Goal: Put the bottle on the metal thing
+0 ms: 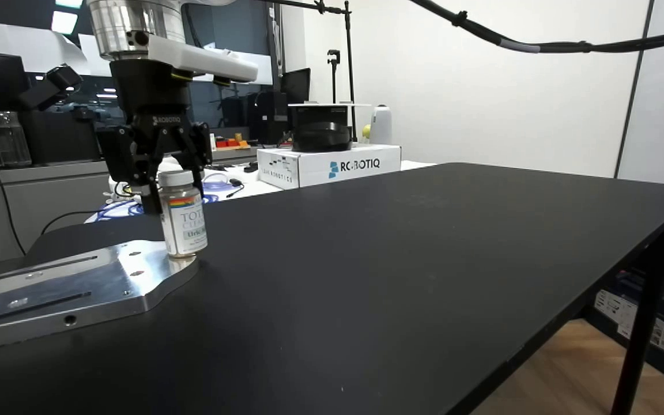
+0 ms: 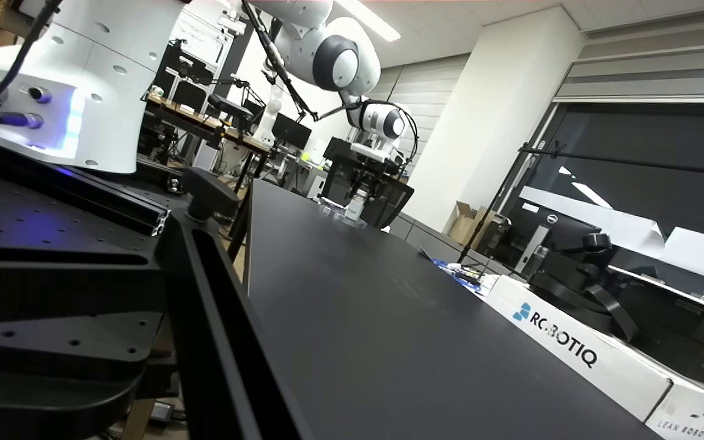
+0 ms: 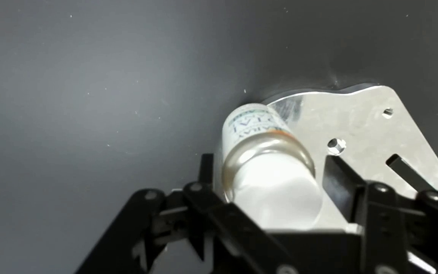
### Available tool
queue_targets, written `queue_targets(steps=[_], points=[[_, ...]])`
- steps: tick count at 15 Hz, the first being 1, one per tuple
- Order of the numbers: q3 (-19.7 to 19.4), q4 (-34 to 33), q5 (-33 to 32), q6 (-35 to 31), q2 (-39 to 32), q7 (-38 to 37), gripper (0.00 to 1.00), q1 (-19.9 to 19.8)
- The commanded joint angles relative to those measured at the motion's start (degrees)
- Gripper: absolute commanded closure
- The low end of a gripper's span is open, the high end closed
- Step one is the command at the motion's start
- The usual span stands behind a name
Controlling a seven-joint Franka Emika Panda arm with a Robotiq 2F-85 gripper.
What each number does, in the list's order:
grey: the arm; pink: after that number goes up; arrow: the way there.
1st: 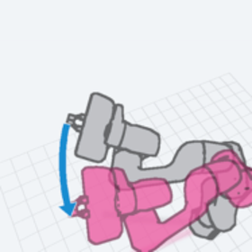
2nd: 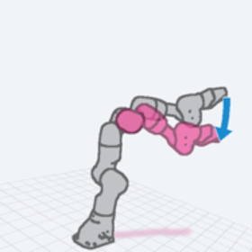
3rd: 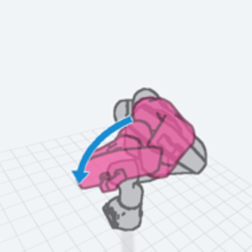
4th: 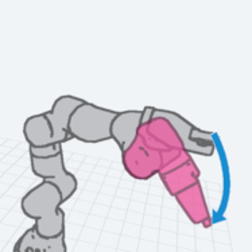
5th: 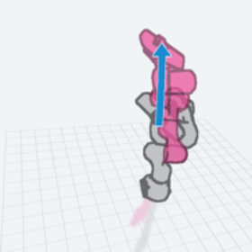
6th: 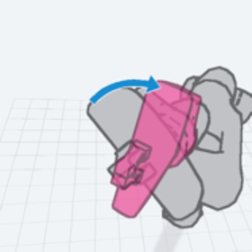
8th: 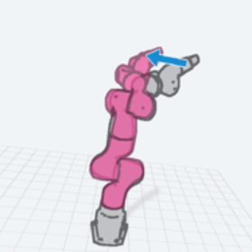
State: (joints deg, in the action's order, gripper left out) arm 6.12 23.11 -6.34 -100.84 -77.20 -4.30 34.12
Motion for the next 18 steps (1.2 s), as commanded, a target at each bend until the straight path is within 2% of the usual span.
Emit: queue_targets(steps=[1, 2, 3, 4, 6, 7, 8, 10, 11, 12, 13, 18], points=[[-0.1, 1.3, 0.1, -1.3, 1.1, -0.9, 0.0, -0.1], [-0.1, 1.3, 0.0, -2.0, 1.0, -1.1, 0.0, -0.1], [-1.2, -4.8, 1.1, 0.4, -2.3, -0.8, 0.0, 0.5], [-0.3, 1.3, 0.1, -2.5, 1.0, -1.3, 0.0, 0.0], [-0.4, 1.3, -0.1, -3.4, 0.9, -1.4, 0.0, 0.0], [-1.5, -4.8, 0.8, -1.2, -2.5, -0.9, 0.0, 0.6], [-0.6, 1.2, -0.2, -4.2, 0.8, -1.5, 0.0, 0.1], [-0.7, 1.2, -0.5, -5.3, 0.6, -1.6, 0.0, 0.1], [-1.8, -4.8, 0.5, -2.8, -2.6, -1.2, 0.0, 0.7], [-1.3, 1.3, -0.7, -5.2, 0.8, -2.8, 0.0, 0.3], [-1.6, -4.7, 0.8, -2.6, -2.9, 0.1, 0.0, 0.6], [-1.7, -4.6, 0.7, -3.0, -2.9, -0.4, 0.0, 0.6]])
